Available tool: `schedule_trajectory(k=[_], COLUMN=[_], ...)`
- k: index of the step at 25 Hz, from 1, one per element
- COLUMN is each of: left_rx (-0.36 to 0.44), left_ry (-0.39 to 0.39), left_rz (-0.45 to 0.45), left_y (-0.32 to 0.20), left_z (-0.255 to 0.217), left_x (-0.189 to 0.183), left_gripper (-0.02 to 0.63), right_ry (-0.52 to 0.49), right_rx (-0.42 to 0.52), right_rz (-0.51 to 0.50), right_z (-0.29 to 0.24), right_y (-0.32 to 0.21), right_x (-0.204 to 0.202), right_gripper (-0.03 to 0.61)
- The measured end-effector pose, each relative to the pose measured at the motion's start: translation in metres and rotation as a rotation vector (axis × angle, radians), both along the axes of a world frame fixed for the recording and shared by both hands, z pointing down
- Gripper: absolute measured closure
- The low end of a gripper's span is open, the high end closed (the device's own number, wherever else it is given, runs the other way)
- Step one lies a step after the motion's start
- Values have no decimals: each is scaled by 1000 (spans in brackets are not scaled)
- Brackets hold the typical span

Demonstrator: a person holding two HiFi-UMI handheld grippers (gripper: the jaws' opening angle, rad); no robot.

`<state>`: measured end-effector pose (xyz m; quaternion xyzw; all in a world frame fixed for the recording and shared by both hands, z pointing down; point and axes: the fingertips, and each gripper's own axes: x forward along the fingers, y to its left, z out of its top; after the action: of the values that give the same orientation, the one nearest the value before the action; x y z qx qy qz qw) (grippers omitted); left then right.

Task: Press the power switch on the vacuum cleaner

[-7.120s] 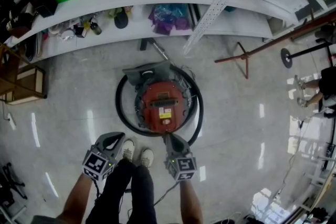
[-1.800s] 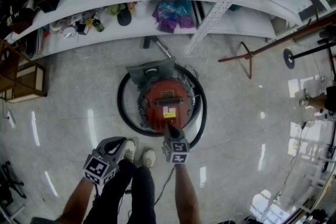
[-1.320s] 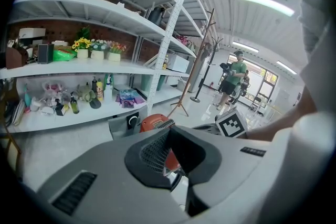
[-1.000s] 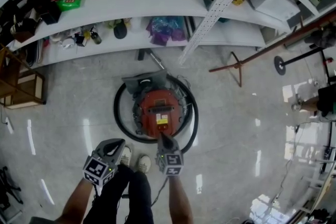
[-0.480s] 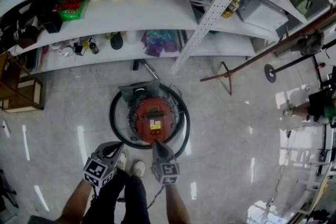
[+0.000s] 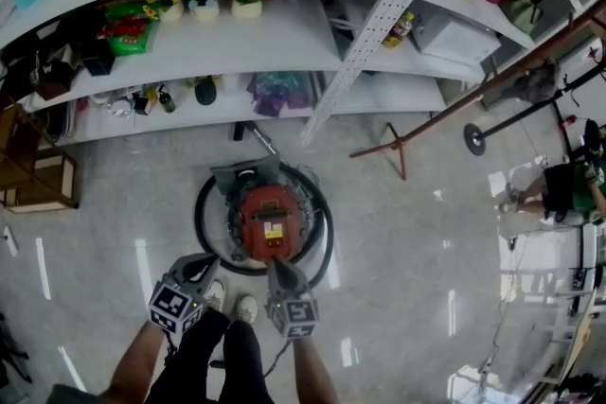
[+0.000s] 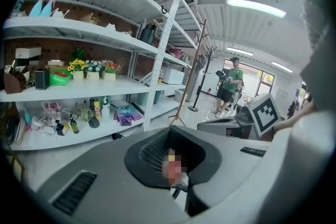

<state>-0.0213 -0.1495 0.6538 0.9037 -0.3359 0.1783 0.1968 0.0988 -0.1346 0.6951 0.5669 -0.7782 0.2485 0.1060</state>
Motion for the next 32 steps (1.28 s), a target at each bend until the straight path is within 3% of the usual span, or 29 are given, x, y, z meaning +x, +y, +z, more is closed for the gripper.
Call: schedule_trajectory(k=[8,18,32], left_rx=[29,86,172], left_ry=[6,22,58], left_rz=[13,43,60], left_y=[8,7,4], left_z=[-37,-87,-158], left_x=[2,4,7], left_gripper=[604,604,604], right_ry=[25,-28,24], right_rx=[7,100,136], right_rz=[5,65,81], right_z=[-47,-127,-193], right_y=[13,14,31], right_x=[5,9,14], right_gripper=[566,568,566])
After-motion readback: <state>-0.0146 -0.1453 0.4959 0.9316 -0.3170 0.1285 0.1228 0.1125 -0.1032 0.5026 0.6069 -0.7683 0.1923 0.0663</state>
